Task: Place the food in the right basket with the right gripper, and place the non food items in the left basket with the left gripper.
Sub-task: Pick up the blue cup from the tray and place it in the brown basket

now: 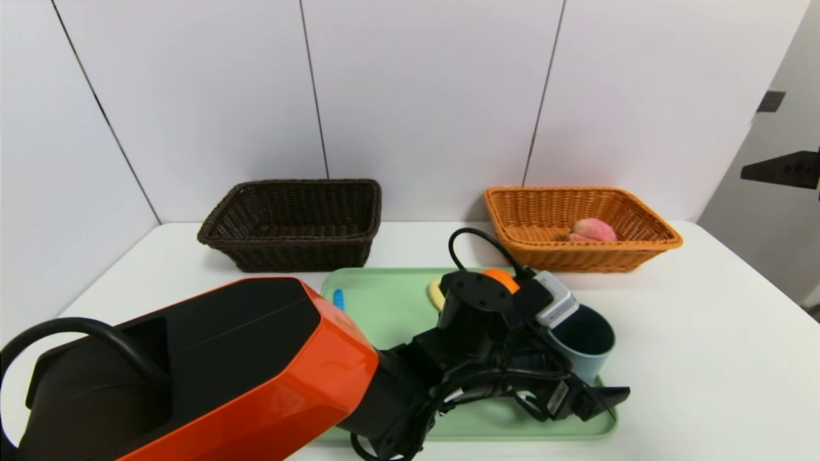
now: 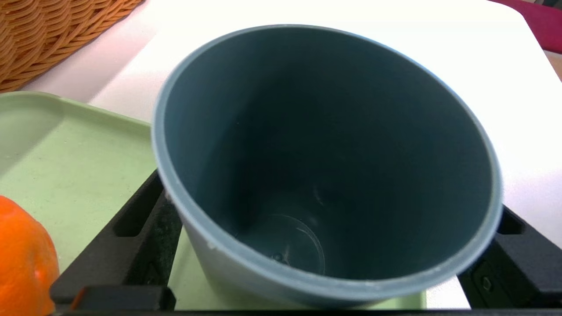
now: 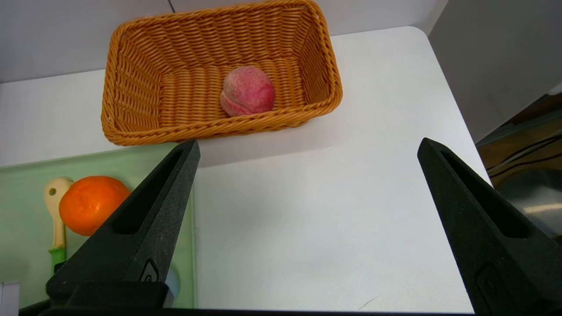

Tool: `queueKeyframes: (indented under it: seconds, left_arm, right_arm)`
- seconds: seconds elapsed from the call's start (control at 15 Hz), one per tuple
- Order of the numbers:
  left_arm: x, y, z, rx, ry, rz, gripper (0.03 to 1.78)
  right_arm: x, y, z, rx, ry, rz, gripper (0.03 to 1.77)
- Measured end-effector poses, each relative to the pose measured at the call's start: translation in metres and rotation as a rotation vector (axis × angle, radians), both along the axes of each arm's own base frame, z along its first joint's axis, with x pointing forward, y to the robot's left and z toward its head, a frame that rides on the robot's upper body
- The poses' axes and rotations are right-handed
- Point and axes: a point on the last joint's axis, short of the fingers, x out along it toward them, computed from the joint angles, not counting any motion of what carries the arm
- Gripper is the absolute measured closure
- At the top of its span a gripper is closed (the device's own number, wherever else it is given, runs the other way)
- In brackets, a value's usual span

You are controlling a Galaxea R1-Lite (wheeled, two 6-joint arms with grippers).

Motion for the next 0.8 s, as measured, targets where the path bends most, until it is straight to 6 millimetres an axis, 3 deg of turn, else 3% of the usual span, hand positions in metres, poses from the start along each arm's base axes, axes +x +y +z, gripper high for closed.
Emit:
queueKeyframes:
  seconds: [0.27, 0.6, 0.73, 0.8]
  left_arm:
    - [0.001, -0.001, -0.001, -0.001, -0.001, 0.003, 0.62]
    - [-0.002, 0.003, 0.010, 0.006, 0.011, 0.004, 0.63]
    - [-0.005, 0.007, 0.028, 0.003, 0.035, 0.012, 0.63]
    - [-0.008, 0.011, 0.048, -0.010, 0.050, 0.015, 0.63]
  right_arm:
    - [-0.001, 0.001, 0.000, -0.002, 0.001, 0.006, 0.09]
    - [0.000, 0.002, -0.002, 0.000, 0.008, 0.012, 0.09]
    - [0.000, 0.002, -0.004, 0.002, 0.012, 0.011, 0.09]
    - [0.000, 0.002, -0.004, 0.004, 0.015, 0.009, 0.09]
